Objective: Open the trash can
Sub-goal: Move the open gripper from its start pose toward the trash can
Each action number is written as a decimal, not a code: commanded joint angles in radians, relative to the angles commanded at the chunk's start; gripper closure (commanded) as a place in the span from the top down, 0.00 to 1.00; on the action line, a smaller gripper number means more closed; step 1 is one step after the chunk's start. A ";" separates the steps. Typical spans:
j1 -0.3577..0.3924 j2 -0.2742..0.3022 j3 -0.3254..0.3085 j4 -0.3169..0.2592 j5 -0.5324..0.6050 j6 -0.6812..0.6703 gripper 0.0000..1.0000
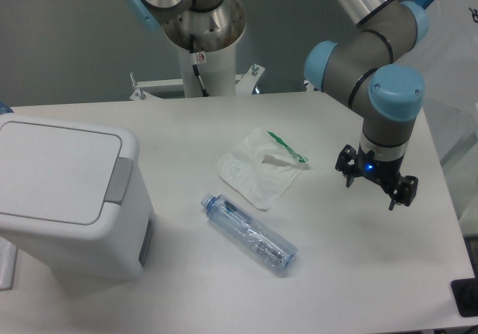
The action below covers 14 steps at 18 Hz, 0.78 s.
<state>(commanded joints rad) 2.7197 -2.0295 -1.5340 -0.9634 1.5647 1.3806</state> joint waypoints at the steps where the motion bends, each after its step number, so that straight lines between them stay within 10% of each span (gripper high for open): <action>1: 0.000 0.000 0.000 0.000 0.000 0.000 1.00; 14: 0.002 0.009 -0.030 0.035 -0.219 -0.174 1.00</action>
<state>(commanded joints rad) 2.7213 -2.0203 -1.5645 -0.9282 1.3456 1.2062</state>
